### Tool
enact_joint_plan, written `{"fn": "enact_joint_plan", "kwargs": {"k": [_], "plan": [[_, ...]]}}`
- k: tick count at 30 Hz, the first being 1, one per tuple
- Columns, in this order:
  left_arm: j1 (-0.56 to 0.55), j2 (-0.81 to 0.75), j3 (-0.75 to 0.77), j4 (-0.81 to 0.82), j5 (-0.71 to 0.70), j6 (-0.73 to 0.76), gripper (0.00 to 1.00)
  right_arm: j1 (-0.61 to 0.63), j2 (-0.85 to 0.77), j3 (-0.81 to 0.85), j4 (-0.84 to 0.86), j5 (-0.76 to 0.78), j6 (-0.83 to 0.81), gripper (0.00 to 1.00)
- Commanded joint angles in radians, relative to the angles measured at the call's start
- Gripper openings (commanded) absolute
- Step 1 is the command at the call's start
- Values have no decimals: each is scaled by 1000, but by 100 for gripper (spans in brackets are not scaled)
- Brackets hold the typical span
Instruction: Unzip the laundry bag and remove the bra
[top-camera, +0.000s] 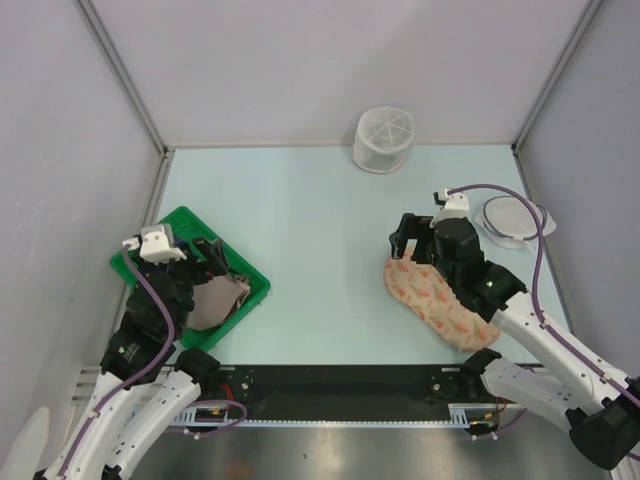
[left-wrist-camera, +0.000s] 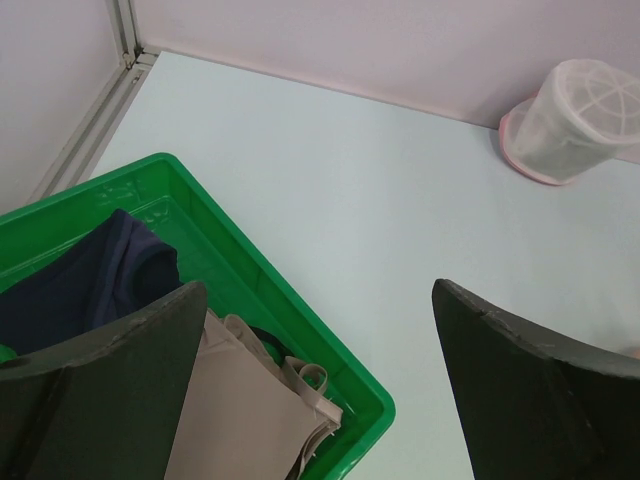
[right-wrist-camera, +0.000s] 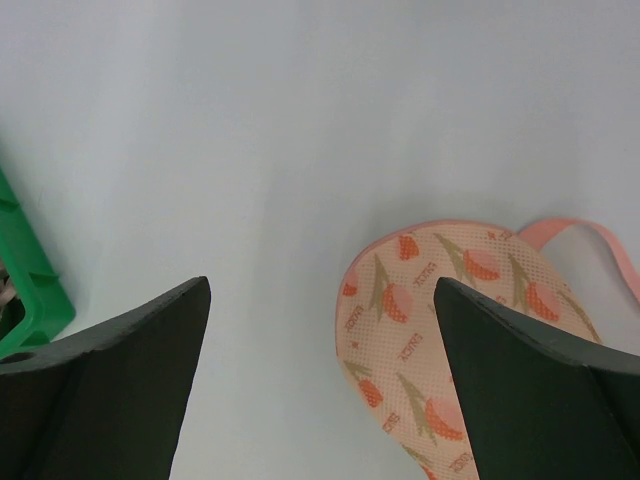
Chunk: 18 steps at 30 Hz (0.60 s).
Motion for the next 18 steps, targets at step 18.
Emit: {"fn": "enact_joint_plan", "kwargs": {"k": [18], "plan": [[10, 1, -16, 35, 4, -3, 100, -67, 214, -3, -111, -62, 49, 97]]}}
